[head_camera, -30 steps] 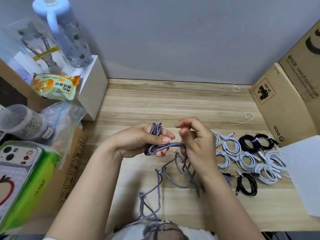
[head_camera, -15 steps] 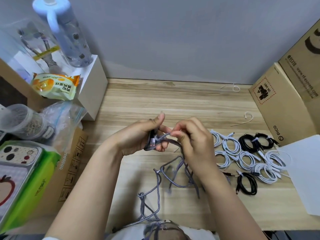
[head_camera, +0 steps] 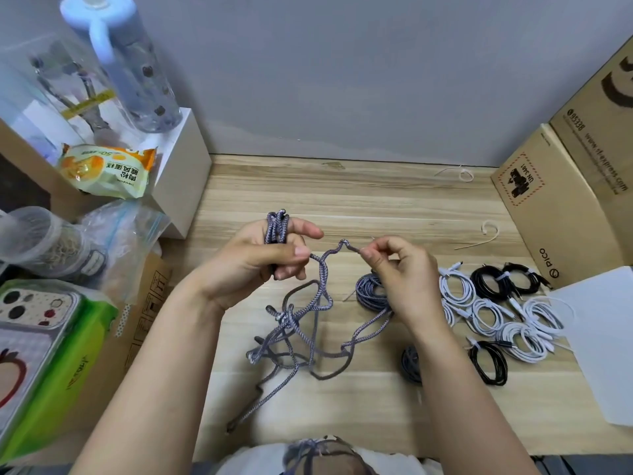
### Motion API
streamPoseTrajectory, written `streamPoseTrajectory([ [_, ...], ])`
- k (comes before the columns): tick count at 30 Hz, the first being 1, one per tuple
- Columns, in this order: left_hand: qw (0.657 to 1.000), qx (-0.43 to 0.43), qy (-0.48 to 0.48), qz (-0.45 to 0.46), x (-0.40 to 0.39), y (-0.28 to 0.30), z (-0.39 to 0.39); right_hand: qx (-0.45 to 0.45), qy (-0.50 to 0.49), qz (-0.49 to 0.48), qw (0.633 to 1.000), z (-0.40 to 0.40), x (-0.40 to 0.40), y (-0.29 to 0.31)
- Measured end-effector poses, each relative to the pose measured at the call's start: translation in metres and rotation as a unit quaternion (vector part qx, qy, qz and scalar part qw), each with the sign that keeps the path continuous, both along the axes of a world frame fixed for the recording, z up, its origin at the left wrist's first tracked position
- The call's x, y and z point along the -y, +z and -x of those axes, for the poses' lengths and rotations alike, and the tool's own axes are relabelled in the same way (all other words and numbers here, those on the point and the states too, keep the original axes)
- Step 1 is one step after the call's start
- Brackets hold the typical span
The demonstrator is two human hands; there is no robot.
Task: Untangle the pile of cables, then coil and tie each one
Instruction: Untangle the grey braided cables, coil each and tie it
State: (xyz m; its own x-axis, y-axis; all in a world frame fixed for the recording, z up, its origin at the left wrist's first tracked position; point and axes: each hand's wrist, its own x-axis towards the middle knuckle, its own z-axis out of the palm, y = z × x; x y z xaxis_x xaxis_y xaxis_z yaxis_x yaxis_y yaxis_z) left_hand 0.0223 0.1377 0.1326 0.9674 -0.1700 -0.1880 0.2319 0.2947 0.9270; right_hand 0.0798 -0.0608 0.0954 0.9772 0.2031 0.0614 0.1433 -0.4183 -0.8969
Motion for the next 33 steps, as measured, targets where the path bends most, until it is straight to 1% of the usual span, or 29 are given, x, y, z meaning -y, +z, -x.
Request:
streamPoseTrajectory([
  [3,0.999,0.034,-0.017,-0.008,0.007,0.000,-0.002,0.003,0.073,-0.010,0.997,0.006,-0.011,0.007],
  [5,0.997,0.053,-0.026,-0.041,0.011,0.000,-0.004,0.001,0.125,-0.033,0.992,0.008,-0.015,0.010],
  [8,0.992,0.065,0.003,-0.105,0.016,0.000,-0.007,0.014,0.178,-0.047,0.983,0.009,-0.016,0.010],
  [12,0.982,0.086,0.052,-0.160,0.017,-0.005,-0.006,0.002,0.216,-0.055,0.975,0.005,-0.011,0.012],
  [14,0.973,0.093,0.090,-0.190,0.016,-0.006,-0.006,-0.030,0.283,-0.058,0.957,0.006,-0.010,0.016],
  [16,0.965,0.103,0.107,-0.218,0.018,-0.006,-0.007,-0.075,0.360,-0.086,0.926,0.012,-0.013,0.019],
  [17,0.962,0.103,0.108,-0.229,0.020,-0.005,-0.008,-0.095,0.372,-0.104,0.917,0.015,-0.016,0.020],
  [18,0.960,0.102,0.110,-0.237,0.020,-0.004,-0.009,-0.108,0.358,-0.120,0.920,0.018,-0.018,0.020],
  [19,0.958,0.098,0.116,-0.244,0.019,-0.005,-0.009,-0.116,0.316,-0.136,0.932,0.018,-0.020,0.020],
  [21,0.951,0.088,0.136,-0.262,0.013,-0.005,-0.009,-0.123,0.189,-0.163,0.960,0.016,-0.020,0.017],
  [23,0.941,0.077,0.157,-0.288,0.006,-0.009,-0.008,-0.110,0.078,-0.206,0.969,0.010,-0.014,0.016],
  [24,0.935,0.072,0.161,-0.308,0.004,-0.010,-0.008,-0.093,0.051,-0.229,0.968,0.008,-0.009,0.018],
  [25,0.928,0.069,0.160,-0.329,0.003,-0.010,-0.008,-0.071,0.047,-0.240,0.967,0.008,-0.006,0.022],
  [26,0.923,0.066,0.159,-0.343,0.004,-0.011,-0.008,-0.047,0.067,-0.240,0.967,0.011,-0.006,0.028],
  [27,0.921,0.062,0.162,-0.348,0.005,-0.012,-0.009,-0.016,0.101,-0.216,0.971,0.015,-0.009,0.033],
  [29,0.923,0.056,0.176,-0.339,0.007,-0.013,-0.012,0.081,0.178,-0.114,0.974,0.024,-0.020,0.035],
  [30,0.924,0.054,0.184,-0.332,0.008,-0.014,-0.013,0.131,0.203,-0.063,0.968,0.027,-0.028,0.031],
  [32,0.925,0.054,0.192,-0.322,0.008,-0.012,-0.013,0.182,0.196,0.006,0.964,0.031,-0.042,0.017],
  [33,0.928,0.052,0.194,-0.314,0.009,-0.010,-0.013,0.191,0.171,0.017,0.966,0.031,-0.047,0.011],
])
